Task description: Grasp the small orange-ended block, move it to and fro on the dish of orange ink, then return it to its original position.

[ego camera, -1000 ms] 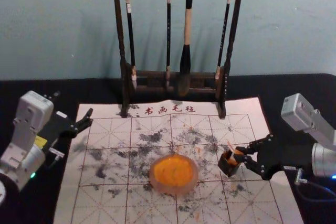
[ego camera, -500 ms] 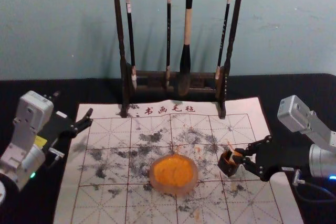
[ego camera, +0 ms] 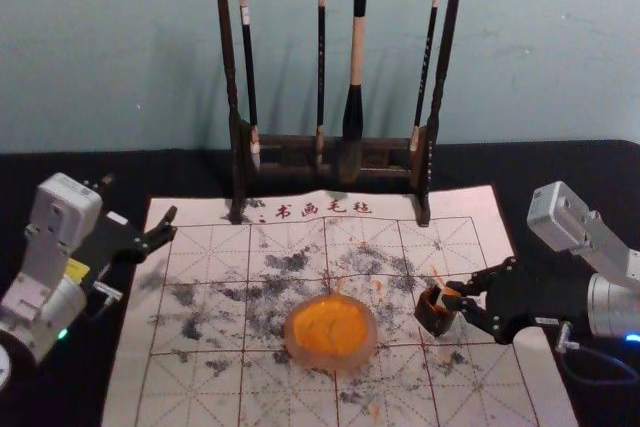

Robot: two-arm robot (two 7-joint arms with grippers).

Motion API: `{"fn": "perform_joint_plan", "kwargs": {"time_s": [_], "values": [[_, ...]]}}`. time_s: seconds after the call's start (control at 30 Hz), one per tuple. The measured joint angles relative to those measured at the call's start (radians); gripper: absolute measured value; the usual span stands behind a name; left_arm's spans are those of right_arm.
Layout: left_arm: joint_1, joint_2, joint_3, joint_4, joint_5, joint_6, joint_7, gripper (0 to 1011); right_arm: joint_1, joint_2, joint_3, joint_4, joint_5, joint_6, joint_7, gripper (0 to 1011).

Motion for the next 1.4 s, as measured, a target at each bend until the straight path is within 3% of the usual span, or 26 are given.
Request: {"fn": "perform_joint_plan", "kwargs": {"time_s": [0.87,1.4], "values": [[0.000,0.000,0.000,0.000,0.000,0.000,0.000,1001,-0.001,0.001,0.001,-0.002,0.001,0.000,0.000,114],[0.000,0.000,0.000,0.000,0.000,0.000,0.000,1001,-0.001,0.001,0.001,-0.002,0.001,0.000,0.000,625]]}}
